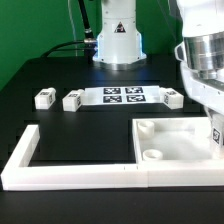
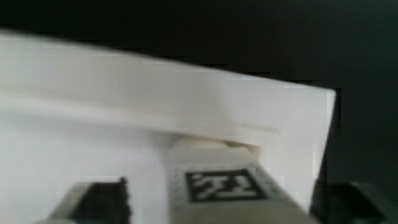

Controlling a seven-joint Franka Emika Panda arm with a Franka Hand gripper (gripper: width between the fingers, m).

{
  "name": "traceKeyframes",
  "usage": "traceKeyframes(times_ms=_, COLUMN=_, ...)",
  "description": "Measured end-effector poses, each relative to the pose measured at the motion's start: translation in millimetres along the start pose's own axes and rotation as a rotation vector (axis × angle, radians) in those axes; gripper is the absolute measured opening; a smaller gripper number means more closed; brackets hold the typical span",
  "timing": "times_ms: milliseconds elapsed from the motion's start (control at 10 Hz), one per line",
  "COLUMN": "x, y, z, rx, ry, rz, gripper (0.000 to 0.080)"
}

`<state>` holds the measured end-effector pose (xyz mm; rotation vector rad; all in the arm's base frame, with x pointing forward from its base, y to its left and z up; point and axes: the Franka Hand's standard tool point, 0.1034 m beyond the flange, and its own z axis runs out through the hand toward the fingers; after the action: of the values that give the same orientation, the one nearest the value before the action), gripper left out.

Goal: Assemble square table

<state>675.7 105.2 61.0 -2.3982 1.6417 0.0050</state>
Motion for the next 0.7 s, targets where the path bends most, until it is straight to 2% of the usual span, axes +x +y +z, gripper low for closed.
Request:
traceKeyframes(times_ms=100, x=-0.2, y=0.3, z=-0.2, rx=-0.01, ry=0.006, rz=-0.182, gripper=0.0575)
traceKeyframes(times_ms=200, x=-3.3, y=-0.1, z=0.5, rx=-0.013, ry=0.008, rz=-0.268, gripper=0.0634)
traceKeyframes(times_ms=600, x=-0.1, y=1.1, z=0.7, rx=-0.018, ry=0.011, rz=-0.519, gripper=0.0648)
traceKeyframes(times_ms=700, x=0.1, y=3.7, z=-2.7, rx=-0.05, ry=0.01, rz=-0.732, gripper=0.0648)
